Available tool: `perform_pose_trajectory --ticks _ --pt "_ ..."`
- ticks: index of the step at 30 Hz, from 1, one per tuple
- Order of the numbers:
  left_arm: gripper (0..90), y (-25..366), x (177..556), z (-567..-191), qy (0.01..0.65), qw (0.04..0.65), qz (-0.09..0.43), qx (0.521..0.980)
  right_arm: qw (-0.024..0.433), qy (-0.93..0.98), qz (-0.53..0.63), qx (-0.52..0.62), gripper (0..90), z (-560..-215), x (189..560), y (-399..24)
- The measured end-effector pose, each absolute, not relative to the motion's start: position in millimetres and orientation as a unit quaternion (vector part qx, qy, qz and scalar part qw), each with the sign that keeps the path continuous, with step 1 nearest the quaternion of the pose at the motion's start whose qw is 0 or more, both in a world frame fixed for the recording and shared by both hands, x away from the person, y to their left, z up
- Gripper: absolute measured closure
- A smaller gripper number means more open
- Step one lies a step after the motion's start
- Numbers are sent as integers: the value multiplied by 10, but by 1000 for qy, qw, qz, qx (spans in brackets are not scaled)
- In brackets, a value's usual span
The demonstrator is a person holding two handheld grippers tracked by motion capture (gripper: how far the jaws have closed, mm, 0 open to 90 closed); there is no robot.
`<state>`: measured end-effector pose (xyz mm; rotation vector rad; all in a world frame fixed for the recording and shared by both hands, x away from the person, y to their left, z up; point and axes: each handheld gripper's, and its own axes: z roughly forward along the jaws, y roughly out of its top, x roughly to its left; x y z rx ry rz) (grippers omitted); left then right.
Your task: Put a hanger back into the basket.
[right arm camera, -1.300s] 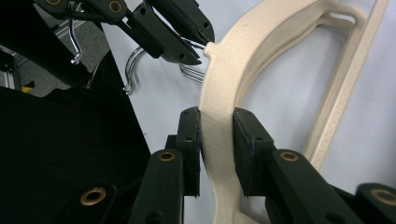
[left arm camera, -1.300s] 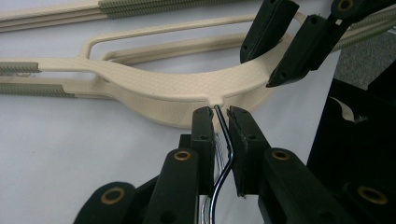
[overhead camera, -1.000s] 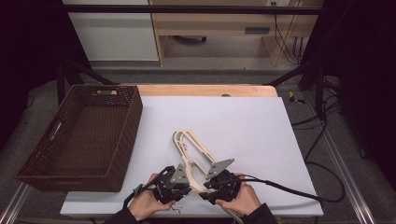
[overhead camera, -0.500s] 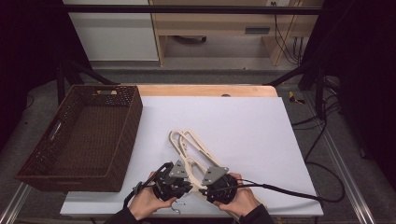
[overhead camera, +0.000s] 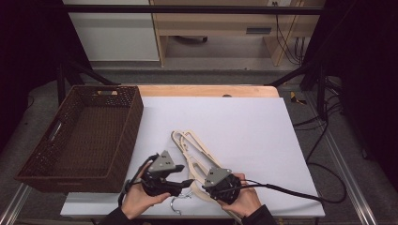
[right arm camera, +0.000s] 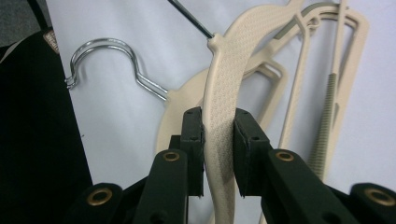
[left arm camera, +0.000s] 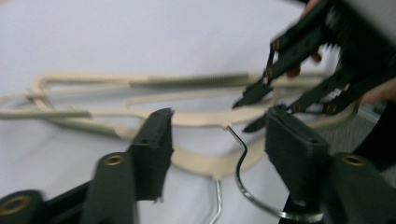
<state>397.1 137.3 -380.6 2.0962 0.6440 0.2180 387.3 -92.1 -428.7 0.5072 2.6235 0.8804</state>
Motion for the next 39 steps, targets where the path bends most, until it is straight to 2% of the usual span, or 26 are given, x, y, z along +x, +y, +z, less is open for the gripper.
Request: perform_pose_trajectory --ticks 4,8,18,22,25,30,32,35,39 --pt "280 1604 3987 -3619 270 496 112 818 170 919 309 179 774 -4203 3900 -992" --pt "220 1846 4043 -3539 283 520 134 795 180 910 319 195 787 -4117 3935 -1083" --pt "142 1928 4114 -3653 278 501 154 804 218 880 339 250 847 -3936 4073 -1382" --pt "129 1927 4127 -3680 276 494 162 809 221 874 345 263 863 -3893 4154 -1516" --pt "136 1943 4138 -3690 280 489 170 808 212 868 361 268 864 -3848 4190 -1583" --pt "239 1986 4153 -3677 269 489 184 809 193 860 392 265 865 -3751 4193 -1649" --pt "274 1988 4154 -3659 258 486 173 817 180 857 408 258 865 -3703 4178 -1656" --pt "282 1973 4129 -3635 245 480 188 821 163 859 424 238 865 -3646 4152 -1616" --pt "279 1921 4084 -3584 232 484 185 823 118 865 441 206 864 -3637 4142 -1463"
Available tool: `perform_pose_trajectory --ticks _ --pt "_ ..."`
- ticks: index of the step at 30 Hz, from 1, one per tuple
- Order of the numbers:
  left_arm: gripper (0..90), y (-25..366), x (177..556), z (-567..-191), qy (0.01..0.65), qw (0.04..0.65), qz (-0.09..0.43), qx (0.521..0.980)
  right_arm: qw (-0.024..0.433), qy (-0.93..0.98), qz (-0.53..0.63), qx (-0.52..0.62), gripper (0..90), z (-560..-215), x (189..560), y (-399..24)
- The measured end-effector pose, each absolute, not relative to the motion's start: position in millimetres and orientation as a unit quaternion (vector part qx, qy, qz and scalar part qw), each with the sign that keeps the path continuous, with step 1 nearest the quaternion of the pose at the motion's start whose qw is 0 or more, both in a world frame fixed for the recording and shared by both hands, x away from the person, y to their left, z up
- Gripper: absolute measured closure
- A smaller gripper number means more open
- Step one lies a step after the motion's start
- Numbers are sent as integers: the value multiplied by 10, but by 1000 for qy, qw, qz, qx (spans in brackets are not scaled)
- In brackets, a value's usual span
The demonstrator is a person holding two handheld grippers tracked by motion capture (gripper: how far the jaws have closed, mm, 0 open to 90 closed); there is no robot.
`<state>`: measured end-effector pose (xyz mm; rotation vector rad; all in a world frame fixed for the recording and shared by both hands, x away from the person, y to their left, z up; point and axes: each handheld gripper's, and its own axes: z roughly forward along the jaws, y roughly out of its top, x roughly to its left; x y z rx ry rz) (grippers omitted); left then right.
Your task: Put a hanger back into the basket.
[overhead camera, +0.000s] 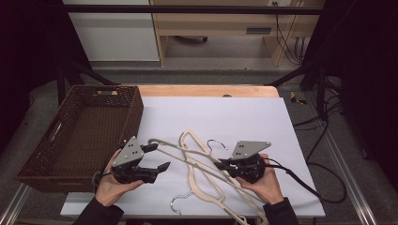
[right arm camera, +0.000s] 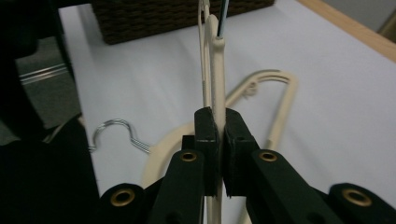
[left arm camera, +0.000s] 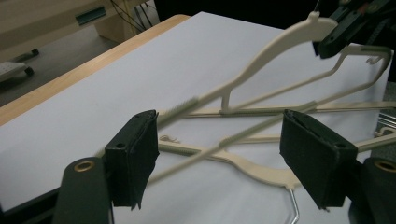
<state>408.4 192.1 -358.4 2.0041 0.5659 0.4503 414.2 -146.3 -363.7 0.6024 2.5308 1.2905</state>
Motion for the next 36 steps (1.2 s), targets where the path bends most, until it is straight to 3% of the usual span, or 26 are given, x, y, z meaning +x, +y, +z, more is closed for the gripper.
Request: perform_pose_trajectory --ticks 8,22,30,36 --pt "316 1740 4061 -3629 199 467 169 845 68 877 443 175 865 -3731 4163 -1196" --pt "659 1462 4101 -3783 155 397 149 892 37 887 436 151 864 -3815 4139 -1041" --pt "724 1450 4052 -3777 135 374 162 903 29 886 438 149 853 -3829 4150 -1039" --pt "796 1445 3985 -3718 127 379 153 904 64 876 449 165 754 -3795 4154 -1080"
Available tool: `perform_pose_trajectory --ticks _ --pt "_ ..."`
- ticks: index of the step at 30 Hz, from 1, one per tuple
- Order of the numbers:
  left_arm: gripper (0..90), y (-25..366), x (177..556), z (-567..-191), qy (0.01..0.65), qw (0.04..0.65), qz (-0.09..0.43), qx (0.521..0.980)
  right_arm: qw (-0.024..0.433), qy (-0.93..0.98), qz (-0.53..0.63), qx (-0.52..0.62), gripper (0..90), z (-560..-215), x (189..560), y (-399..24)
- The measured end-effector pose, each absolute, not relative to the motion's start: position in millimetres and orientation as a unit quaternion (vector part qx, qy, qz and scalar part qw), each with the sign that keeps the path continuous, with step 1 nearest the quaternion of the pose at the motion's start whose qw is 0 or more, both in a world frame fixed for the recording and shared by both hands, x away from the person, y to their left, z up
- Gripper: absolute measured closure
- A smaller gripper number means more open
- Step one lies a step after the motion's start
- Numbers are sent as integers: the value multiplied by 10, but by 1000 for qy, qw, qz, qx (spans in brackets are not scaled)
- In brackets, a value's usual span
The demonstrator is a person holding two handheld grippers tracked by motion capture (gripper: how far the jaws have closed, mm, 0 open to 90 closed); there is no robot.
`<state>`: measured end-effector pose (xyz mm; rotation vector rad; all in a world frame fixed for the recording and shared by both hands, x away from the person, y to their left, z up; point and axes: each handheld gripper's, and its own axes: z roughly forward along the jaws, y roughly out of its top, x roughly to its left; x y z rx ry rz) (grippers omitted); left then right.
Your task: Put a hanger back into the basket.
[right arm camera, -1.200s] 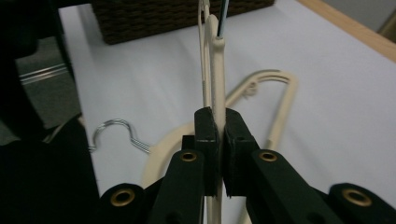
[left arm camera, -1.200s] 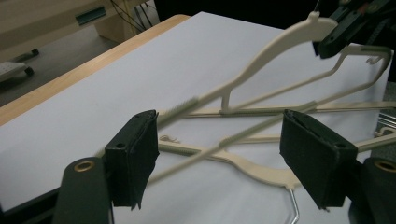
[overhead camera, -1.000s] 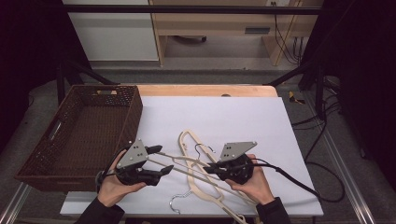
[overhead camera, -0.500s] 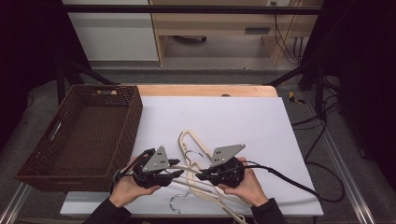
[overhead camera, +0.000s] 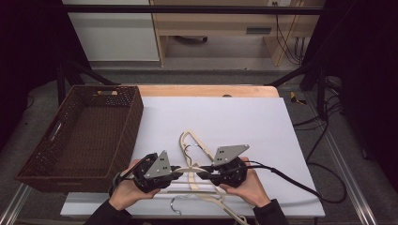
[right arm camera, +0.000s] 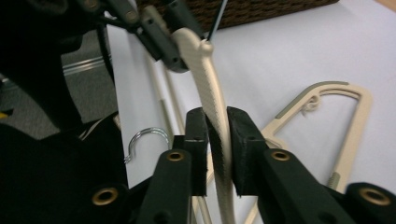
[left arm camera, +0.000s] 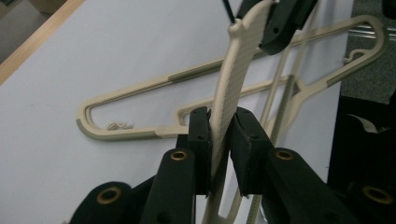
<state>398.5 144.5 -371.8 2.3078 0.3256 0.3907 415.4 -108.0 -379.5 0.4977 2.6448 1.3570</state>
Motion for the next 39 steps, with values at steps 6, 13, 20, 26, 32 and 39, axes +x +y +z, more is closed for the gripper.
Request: perform_pose_trajectory --ticks 6,13,20,26,32,39 --pt "861 1437 3955 -3715 135 396 109 902 93 867 457 176 614 -3803 4167 -1103" --pt "869 1487 3944 -3684 163 416 95 890 100 859 463 193 534 -3796 4168 -1128" --pt "869 1665 3958 -3582 210 439 110 867 140 824 499 227 339 -3675 4142 -1373" --pt "869 1804 3960 -3473 233 452 133 851 175 791 521 271 206 -3612 4148 -1651" --pt "869 1940 3943 -3288 242 469 152 836 186 771 522 315 136 -3628 4173 -1861" --pt "868 2148 3971 -2975 248 492 174 816 194 765 511 340 110 -3685 4187 -1976"
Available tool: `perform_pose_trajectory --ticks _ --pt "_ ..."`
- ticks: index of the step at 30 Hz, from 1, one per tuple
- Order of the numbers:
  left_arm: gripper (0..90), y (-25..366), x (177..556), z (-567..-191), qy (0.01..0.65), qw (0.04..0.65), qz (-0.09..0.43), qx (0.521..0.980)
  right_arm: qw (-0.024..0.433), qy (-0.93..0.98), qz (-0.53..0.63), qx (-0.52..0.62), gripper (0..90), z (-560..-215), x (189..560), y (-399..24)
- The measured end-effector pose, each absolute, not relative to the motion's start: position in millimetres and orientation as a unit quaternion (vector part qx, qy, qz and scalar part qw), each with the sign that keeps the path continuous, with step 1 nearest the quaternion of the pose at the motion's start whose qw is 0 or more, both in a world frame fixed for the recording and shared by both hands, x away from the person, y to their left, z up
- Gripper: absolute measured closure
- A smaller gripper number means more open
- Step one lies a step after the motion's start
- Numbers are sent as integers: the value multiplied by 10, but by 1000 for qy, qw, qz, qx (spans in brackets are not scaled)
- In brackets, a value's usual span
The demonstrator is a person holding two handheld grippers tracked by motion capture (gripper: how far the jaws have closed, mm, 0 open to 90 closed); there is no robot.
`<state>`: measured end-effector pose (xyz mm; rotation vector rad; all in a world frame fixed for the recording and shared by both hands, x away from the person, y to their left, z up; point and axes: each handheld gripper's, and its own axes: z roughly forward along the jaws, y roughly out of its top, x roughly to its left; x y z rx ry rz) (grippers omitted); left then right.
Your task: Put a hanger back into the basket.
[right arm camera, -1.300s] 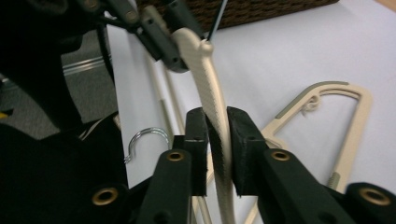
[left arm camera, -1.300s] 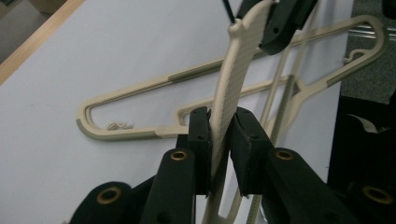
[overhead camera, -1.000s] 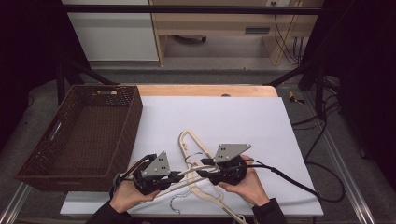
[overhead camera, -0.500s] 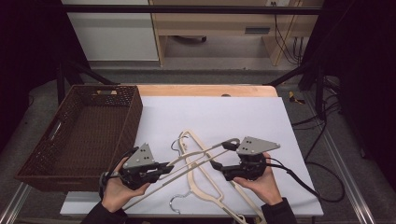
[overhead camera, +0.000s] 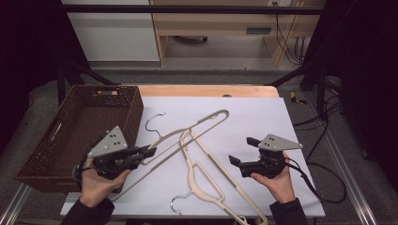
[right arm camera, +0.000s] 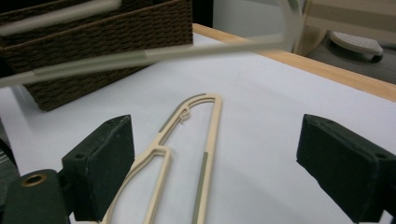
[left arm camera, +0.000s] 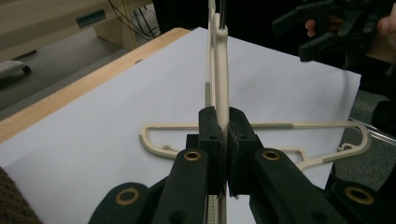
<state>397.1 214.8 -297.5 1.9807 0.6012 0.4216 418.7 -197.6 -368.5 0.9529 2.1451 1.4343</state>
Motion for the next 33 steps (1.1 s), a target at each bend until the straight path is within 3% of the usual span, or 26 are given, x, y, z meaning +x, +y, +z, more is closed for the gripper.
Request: perform_pose_trajectory --ticks 13,33 --pt "868 2744 4318 -2444 280 489 210 799 202 755 505 366 87 -3806 4125 -2164" --pt "868 3638 4893 -2569 340 461 241 783 201 756 498 374 68 -3843 4143 -2187"
